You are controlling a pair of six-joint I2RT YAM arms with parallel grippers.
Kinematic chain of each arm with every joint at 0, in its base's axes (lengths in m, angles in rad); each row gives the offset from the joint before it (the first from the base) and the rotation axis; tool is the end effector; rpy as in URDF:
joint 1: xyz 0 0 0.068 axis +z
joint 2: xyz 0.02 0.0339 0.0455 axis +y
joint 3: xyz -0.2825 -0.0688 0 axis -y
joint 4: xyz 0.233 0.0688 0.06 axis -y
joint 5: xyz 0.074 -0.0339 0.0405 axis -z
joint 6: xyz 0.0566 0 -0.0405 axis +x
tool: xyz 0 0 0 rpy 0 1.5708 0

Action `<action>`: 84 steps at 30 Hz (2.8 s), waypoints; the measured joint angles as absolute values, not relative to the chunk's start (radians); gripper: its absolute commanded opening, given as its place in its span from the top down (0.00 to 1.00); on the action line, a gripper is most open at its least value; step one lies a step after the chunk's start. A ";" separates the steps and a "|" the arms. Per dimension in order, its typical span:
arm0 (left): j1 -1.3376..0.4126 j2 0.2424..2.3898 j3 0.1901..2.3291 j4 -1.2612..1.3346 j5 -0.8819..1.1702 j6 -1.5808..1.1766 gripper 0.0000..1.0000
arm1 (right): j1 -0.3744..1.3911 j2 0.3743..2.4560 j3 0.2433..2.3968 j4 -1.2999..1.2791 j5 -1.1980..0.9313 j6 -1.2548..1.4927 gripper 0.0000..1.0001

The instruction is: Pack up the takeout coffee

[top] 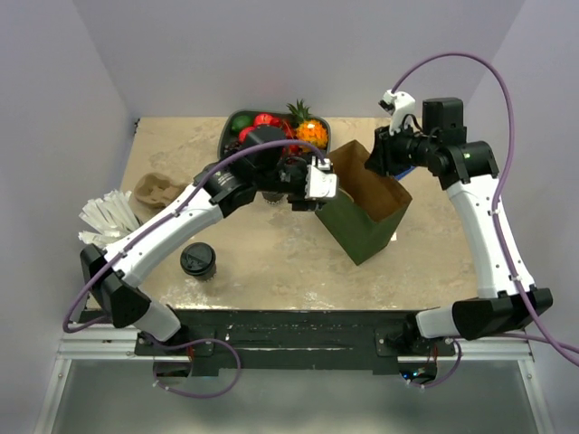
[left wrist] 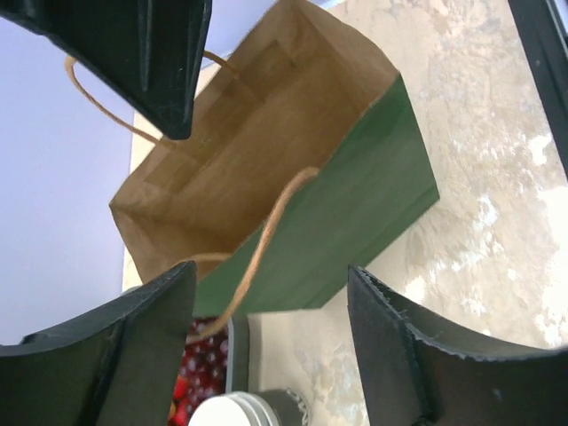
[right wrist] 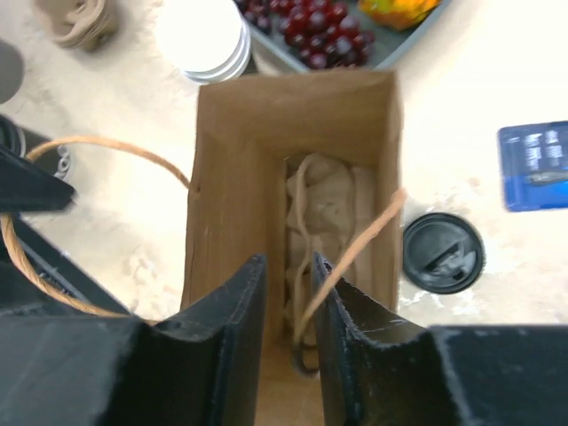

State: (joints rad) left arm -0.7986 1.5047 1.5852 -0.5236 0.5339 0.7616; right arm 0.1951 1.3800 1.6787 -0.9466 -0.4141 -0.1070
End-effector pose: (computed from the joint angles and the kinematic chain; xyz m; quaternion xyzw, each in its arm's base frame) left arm 0.2163 -0.2634 0.4213 0.6736 0.4804 -0.2325 0.5113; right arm 0.2622 0.0750 0.4409 -0.2223 0.8525 0.2031 0.4272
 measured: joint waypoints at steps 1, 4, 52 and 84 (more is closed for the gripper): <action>-0.799 1.522 1.597 -0.510 0.540 0.751 0.38 | 0.195 1.387 1.695 -0.950 -0.402 -0.112 0.75; -0.799 1.558 1.620 -0.458 0.551 0.719 0.53 | 0.195 1.390 1.734 -0.950 -0.360 -0.125 0.82; -0.799 1.472 1.531 -0.458 0.552 0.577 0.24 | 0.195 1.401 1.779 -0.891 -0.448 -0.176 0.45; -0.821 1.448 1.612 -0.521 0.714 0.542 1.00 | 0.197 1.287 1.732 -1.013 -0.520 -0.168 1.00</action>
State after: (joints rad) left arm -0.8207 1.4483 1.6115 -0.5213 0.7139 0.5419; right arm 0.1967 1.2865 1.7321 -1.0126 -0.5201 -0.1684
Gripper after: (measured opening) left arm 0.151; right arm 0.105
